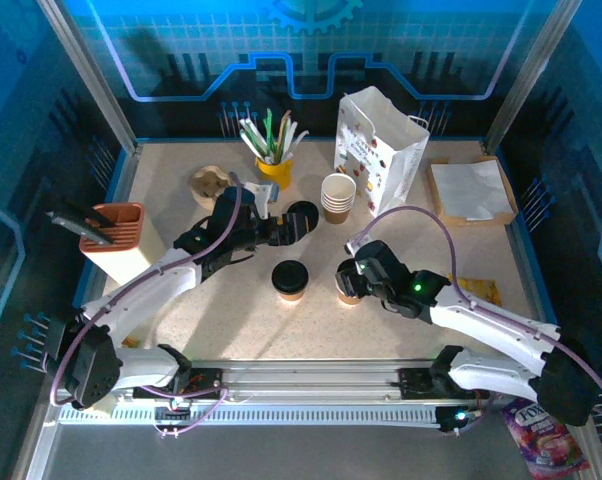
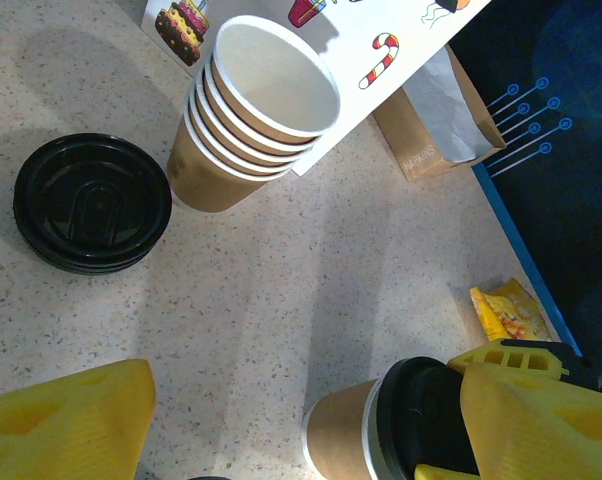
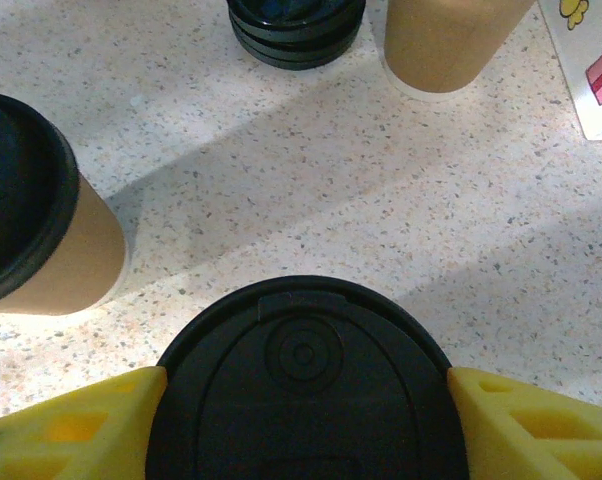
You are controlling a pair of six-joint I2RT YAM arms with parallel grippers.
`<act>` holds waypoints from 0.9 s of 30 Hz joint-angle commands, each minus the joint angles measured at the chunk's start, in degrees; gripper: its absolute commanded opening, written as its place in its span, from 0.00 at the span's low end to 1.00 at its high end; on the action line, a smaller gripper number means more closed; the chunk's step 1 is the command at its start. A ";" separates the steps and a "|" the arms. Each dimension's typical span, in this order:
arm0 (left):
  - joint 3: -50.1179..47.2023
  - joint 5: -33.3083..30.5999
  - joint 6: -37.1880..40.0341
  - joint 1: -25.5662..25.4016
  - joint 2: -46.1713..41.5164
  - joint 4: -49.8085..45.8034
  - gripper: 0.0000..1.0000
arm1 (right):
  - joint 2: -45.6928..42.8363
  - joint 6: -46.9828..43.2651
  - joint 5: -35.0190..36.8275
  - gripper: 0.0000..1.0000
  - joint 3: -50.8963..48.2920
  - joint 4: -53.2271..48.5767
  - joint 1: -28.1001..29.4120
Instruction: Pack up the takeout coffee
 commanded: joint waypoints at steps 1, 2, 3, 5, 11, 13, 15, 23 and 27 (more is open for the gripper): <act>-0.40 0.20 0.51 -0.48 0.71 1.04 0.81 | 0.47 -0.52 2.55 0.61 -0.70 2.10 1.11; -0.41 0.27 0.64 -0.48 0.80 1.14 0.81 | 0.62 -0.58 2.73 0.62 -0.85 2.40 1.28; -0.32 0.31 0.59 -0.53 0.80 1.23 0.81 | 0.75 -0.62 2.94 0.62 -0.96 2.60 1.34; -0.31 0.30 0.58 -0.48 0.89 1.36 0.81 | 0.96 -0.66 3.39 0.63 -1.13 2.75 1.48; -0.23 0.61 0.59 -0.46 1.58 1.94 0.82 | 1.81 -0.78 3.44 0.65 -1.58 3.95 1.59; -0.12 0.66 0.59 -0.48 1.76 1.88 0.82 | 2.20 -0.92 3.53 0.66 -1.45 3.92 1.56; -0.18 0.66 0.73 -0.48 1.76 1.94 0.82 | 2.41 -1.02 3.79 0.67 -1.56 4.13 1.64; -0.31 0.65 0.81 -0.49 1.76 2.16 0.82 | 2.22 -0.65 3.97 0.71 -2.04 3.78 1.81; -0.55 0.63 0.98 -0.49 1.68 2.37 0.83 | 1.89 -0.33 3.97 0.72 -2.29 3.69 1.92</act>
